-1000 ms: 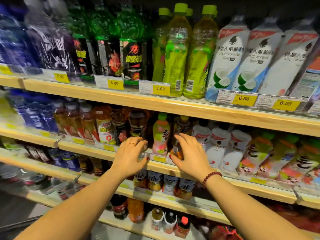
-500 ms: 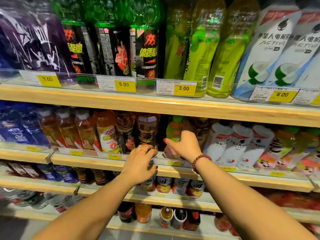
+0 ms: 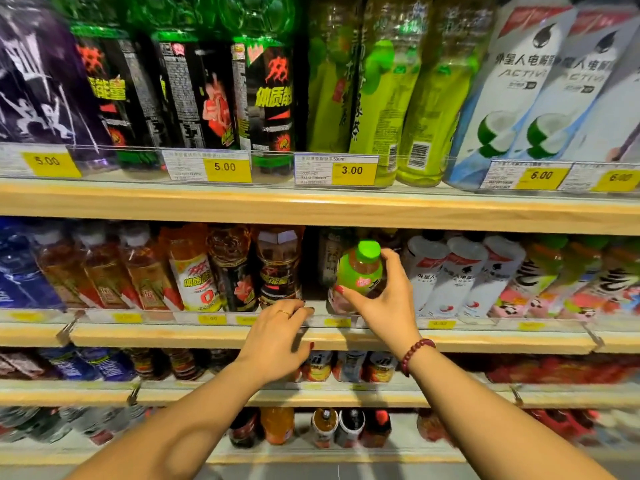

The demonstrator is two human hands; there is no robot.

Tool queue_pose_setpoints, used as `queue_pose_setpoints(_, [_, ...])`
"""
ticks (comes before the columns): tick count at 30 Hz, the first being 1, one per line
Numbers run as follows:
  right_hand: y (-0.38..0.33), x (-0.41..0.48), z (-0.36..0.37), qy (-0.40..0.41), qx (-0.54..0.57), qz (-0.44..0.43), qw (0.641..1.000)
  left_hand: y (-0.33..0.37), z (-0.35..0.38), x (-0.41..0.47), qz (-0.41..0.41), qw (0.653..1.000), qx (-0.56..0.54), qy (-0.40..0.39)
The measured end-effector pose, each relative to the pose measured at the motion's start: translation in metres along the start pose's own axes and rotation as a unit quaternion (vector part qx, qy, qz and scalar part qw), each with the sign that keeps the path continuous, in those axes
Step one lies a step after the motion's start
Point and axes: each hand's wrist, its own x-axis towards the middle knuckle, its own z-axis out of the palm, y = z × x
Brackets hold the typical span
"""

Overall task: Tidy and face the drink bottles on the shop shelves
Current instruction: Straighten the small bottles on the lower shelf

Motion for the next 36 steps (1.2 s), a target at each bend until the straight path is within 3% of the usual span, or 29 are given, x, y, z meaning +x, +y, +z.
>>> queue_pose_setpoints(4, [0.006, -0.015, -0.046, 0.034, 0.053, -0.005, 0.998, 0.021, 0.014, 0.011, 0.007, 1.0, -0.018, -0.011])
queue_pose_setpoints(13, [0.062, -0.049, -0.168, 0.034, 0.017, 0.036, 0.999, 0.121, 0.052, 0.051, 0.057, 0.997, -0.041, -0.032])
queue_pose_setpoints(21, [0.126, -0.033, -0.275, 0.06, 0.002, 0.043, 0.997, 0.224, 0.092, 0.094, 0.013, 0.998, -0.052, -0.013])
queue_pose_setpoints(27, [0.149, -0.005, -0.308, 0.063, 0.02, 0.029, 0.997, 0.257, 0.108, 0.114, -0.079, 0.996, -0.025, 0.027])
queue_pose_setpoints(36, [0.148, 0.028, -0.31, 0.043, 0.033, 0.018, 0.998, 0.265, 0.11, 0.123, -0.111, 0.993, -0.016, 0.041])
